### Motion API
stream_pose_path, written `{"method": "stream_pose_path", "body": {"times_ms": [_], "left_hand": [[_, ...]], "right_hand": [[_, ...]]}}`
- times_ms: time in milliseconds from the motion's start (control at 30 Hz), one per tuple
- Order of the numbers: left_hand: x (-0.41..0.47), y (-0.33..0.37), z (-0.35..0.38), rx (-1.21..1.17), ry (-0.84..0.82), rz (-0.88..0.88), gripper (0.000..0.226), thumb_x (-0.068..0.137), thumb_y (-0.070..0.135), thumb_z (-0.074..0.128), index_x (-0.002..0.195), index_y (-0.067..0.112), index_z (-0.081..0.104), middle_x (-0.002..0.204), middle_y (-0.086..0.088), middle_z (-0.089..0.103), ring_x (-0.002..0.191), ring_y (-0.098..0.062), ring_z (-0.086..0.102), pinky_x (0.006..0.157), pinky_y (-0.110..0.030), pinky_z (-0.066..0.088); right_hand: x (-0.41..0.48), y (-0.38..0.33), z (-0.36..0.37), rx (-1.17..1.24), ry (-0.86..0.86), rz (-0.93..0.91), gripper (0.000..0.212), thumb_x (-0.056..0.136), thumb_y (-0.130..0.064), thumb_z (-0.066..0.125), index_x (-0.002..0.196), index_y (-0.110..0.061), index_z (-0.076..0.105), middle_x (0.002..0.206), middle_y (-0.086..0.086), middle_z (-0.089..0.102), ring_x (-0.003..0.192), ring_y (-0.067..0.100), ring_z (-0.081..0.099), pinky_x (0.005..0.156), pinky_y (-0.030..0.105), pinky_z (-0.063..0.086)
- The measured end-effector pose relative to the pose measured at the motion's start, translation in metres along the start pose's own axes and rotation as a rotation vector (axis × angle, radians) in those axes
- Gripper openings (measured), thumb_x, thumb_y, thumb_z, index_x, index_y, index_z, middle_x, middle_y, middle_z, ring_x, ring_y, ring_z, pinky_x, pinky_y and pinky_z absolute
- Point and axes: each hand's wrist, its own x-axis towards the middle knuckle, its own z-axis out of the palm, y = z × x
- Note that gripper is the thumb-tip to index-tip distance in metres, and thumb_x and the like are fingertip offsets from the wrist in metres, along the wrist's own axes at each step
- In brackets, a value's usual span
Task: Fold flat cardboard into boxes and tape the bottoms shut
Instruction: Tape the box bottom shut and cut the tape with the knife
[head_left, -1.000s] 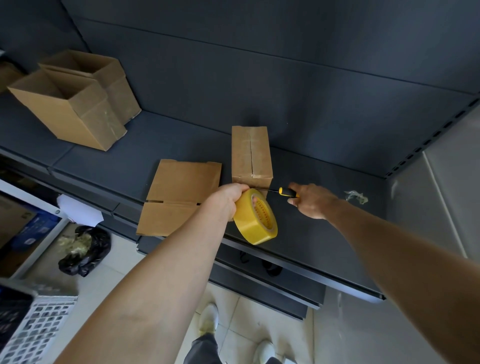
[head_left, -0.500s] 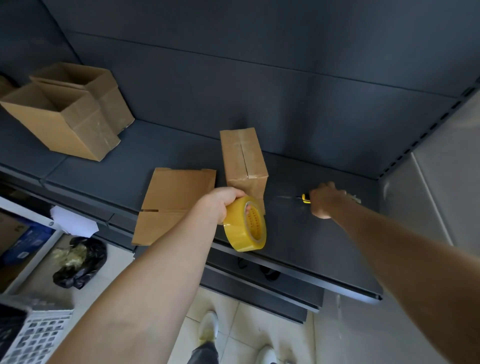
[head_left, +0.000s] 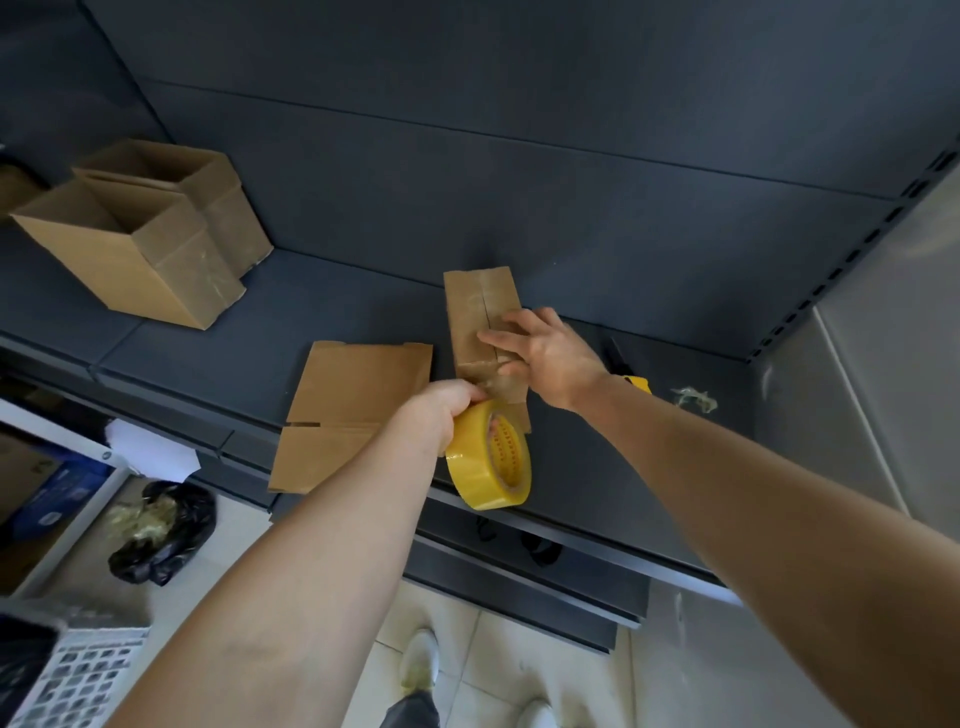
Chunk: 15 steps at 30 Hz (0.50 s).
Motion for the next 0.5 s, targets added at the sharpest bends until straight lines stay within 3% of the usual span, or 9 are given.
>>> {"method": "stream_pose_path", "body": {"times_ms": [67, 133, 267, 367, 433, 467, 500], "left_hand": [[0.0, -0.003, -0.003, 0.01, -0.006, -0.022, 0.018, 0.087, 0.018, 0.066, 0.078, 0.002, 0.065, 0.057, -0.012, 0.068, 0.053, -0.023, 0.066, 0.073, -0.037, 0.058], [0.0, -0.008, -0.006, 0.001, -0.016, -0.058, 0.019, 0.088, 0.017, 0.064, 0.078, 0.001, 0.065, 0.055, -0.013, 0.067, 0.051, -0.023, 0.065, 0.07, -0.036, 0.058], [-0.007, -0.011, -0.008, -0.026, -0.062, -0.089, 0.016, 0.088, 0.016, 0.065, 0.087, 0.001, 0.065, 0.077, -0.015, 0.069, 0.072, -0.026, 0.067, 0.084, -0.041, 0.055], [-0.016, -0.011, -0.002, -0.064, -0.102, -0.08, 0.015, 0.09, 0.017, 0.064, 0.092, 0.002, 0.064, 0.083, -0.014, 0.068, 0.072, -0.026, 0.066, 0.069, -0.041, 0.056], [-0.021, -0.012, 0.006, -0.068, -0.115, -0.053, 0.017, 0.09, 0.016, 0.064, 0.101, 0.002, 0.064, 0.089, -0.014, 0.069, 0.075, -0.026, 0.067, 0.065, -0.041, 0.055], [-0.023, -0.013, 0.011, -0.067, -0.124, -0.039, 0.018, 0.091, 0.015, 0.063, 0.104, 0.002, 0.063, 0.089, -0.014, 0.069, 0.075, -0.026, 0.067, 0.065, -0.041, 0.055], [-0.026, -0.013, 0.016, -0.067, -0.138, -0.025, 0.016, 0.091, 0.013, 0.062, 0.103, 0.002, 0.063, 0.083, -0.014, 0.07, 0.071, -0.025, 0.068, 0.063, -0.039, 0.055]], "right_hand": [[0.001, 0.003, 0.005, 0.02, -0.005, 0.045, 0.048, 0.1, -0.029, 0.044, 0.146, -0.036, 0.032, 0.149, -0.003, 0.028, 0.128, 0.023, 0.03, 0.109, 0.035, 0.032], [-0.001, 0.004, 0.01, 0.047, 0.016, 0.056, 0.051, 0.1, -0.021, 0.047, 0.146, -0.036, 0.033, 0.15, -0.005, 0.027, 0.127, 0.024, 0.033, 0.107, 0.033, 0.035], [0.002, -0.001, 0.009, 0.128, 0.02, 0.071, 0.05, 0.099, -0.025, 0.048, 0.146, -0.034, 0.034, 0.151, -0.004, 0.026, 0.13, 0.025, 0.032, 0.11, 0.034, 0.031], [-0.009, -0.005, 0.006, 0.209, 0.118, 0.087, 0.052, 0.095, -0.037, 0.052, 0.144, -0.029, 0.037, 0.147, 0.001, 0.03, 0.13, 0.025, 0.033, 0.109, 0.043, 0.031], [-0.023, -0.005, 0.003, 0.281, 0.313, 0.153, 0.035, 0.095, -0.038, 0.053, 0.121, -0.014, 0.055, 0.121, 0.007, 0.051, 0.107, 0.025, 0.049, 0.09, 0.039, 0.044], [-0.03, -0.003, 0.002, 0.3, 0.336, 0.232, 0.031, 0.096, -0.041, 0.05, 0.099, -0.011, 0.058, 0.098, 0.006, 0.057, 0.089, 0.024, 0.055, 0.075, 0.036, 0.045], [-0.036, 0.0, 0.0, 0.296, 0.273, 0.337, 0.04, 0.097, -0.046, 0.045, 0.079, -0.01, 0.055, 0.076, 0.004, 0.057, 0.073, 0.024, 0.056, 0.064, 0.033, 0.044]]}}
